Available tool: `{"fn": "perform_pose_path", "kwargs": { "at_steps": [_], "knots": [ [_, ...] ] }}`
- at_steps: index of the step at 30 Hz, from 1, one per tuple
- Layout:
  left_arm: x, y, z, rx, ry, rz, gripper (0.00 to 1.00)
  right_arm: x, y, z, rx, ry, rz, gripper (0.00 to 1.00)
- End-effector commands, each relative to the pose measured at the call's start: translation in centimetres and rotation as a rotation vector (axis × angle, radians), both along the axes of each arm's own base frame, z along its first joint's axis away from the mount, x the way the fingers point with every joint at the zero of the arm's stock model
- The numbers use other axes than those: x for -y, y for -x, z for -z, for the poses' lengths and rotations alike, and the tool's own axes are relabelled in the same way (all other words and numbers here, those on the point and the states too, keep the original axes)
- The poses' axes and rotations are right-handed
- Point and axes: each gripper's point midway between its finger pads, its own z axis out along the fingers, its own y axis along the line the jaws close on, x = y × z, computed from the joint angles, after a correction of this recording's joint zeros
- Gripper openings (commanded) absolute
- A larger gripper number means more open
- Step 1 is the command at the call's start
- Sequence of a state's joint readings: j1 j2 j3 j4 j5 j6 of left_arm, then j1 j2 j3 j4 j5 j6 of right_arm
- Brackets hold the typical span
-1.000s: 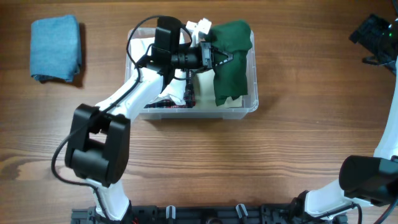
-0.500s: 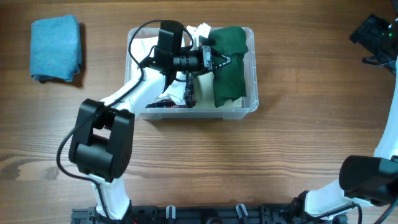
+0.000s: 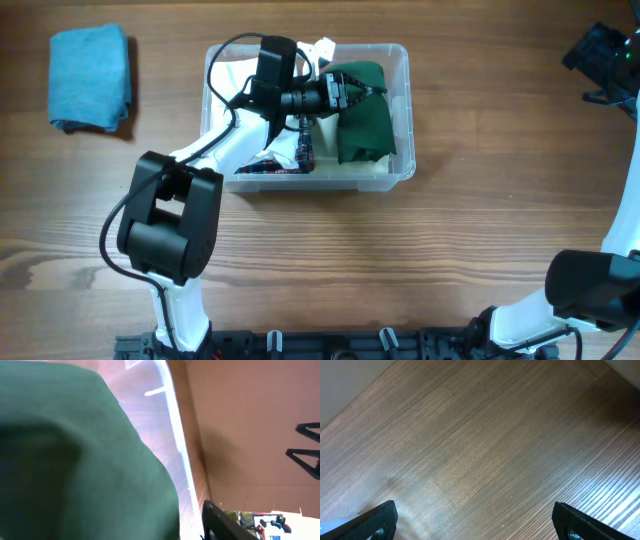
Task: Pack container
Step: 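Lower the green cloth into the right half of the box, then open the left gripper and press the green cloth flat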
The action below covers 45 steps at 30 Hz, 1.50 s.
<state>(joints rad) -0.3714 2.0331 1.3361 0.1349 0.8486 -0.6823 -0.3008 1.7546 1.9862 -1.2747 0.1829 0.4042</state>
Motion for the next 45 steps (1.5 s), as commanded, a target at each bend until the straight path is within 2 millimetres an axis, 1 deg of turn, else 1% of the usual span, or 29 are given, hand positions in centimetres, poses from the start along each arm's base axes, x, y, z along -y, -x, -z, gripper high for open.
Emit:
{"fn": "perform_pose_path", "kwargs": {
  "at_steps": [1,3,5,7,11,14,18,21,25,28,31,33,35,37,38,40,42,45],
  "knots": [
    [0.4,-0.5,-3.2,0.088,0.048,0.051,0.5,-0.1,-0.3,0.4,0.0,-0.015,0.007,1.0],
    [0.5,-0.5,-4.3,0.104,0.057,0.055,0.51,-0.1,-0.3,0.4,0.0,-0.015,0.007,1.0],
    [0.4,-0.3,-4.9,0.107,0.058,0.055,0.51,-0.1,-0.3,0.4,0.0,-0.015,0.007,1.0],
    [0.2,-0.1,-5.1,0.093,0.05,0.051,0.51,-0.1,-0.3,0.4,0.0,-0.015,0.007,1.0],
    [-0.4,0.1,-4.4,0.046,0.034,0.041,0.52,-0.1,-0.3,0.4,0.0,-0.015,0.007,1.0],
    [-1.2,0.1,-3.7,0.013,0.013,0.032,0.55,-0.1,-0.3,0.4,0.0,-0.015,0.007,1.0],
    [-3.0,0.0,-2.7,-0.034,-0.019,0.009,0.58,-0.1,-0.3,0.4,0.0,-0.015,0.007,1.0],
    [-4.4,-0.1,-2.7,-0.047,-0.039,-0.008,0.59,-0.1,-0.3,0.4,0.0,-0.015,0.007,1.0],
    [-5.4,-0.2,-4.1,-0.008,-0.053,-0.032,0.63,-0.1,-0.3,0.4,0.0,-0.015,0.007,1.0],
    [-5.7,-0.3,-6.2,0.075,-0.07,-0.049,0.64,-0.1,-0.3,0.4,0.0,-0.015,0.007,1.0],
    [-5.7,-0.2,-8.2,0.157,-0.095,-0.068,0.64,-0.1,-0.3,0.4,0.0,-0.015,0.007,1.0],
    [-5.2,0.1,-8.8,0.205,-0.132,-0.074,0.64,-0.1,-0.3,0.4,0.0,-0.015,0.007,1.0],
    [-4.4,0.6,-8.6,0.257,-0.198,-0.074,0.64,-0.1,-0.3,0.4,0.0,-0.015,0.007,1.0],
    [-3.5,1.1,-7.7,0.295,-0.281,-0.071,0.64,-0.1,-0.3,0.4,0.0,-0.015,0.007,1.0],
    [-2.9,1.5,-6.9,0.316,-0.341,-0.069,0.63,-0.1,-0.3,0.4,0.0,-0.015,0.007,1.0],
    [-2.5,1.8,-5.6,0.356,-0.463,-0.08,0.57,-0.1,-0.3,0.4,0.0,-0.015,0.007,1.0],
    [-2.6,2.0,-4.5,0.401,-0.593,-0.104,0.53,-0.1,-0.3,0.4,0.0,-0.015,0.007,1.0],
    [-2.8,2.1,-3.7,0.458,-0.746,-0.149,0.43,-0.1,-0.3,0.4,0.0,-0.015,0.007,1.0]
  ]
}}
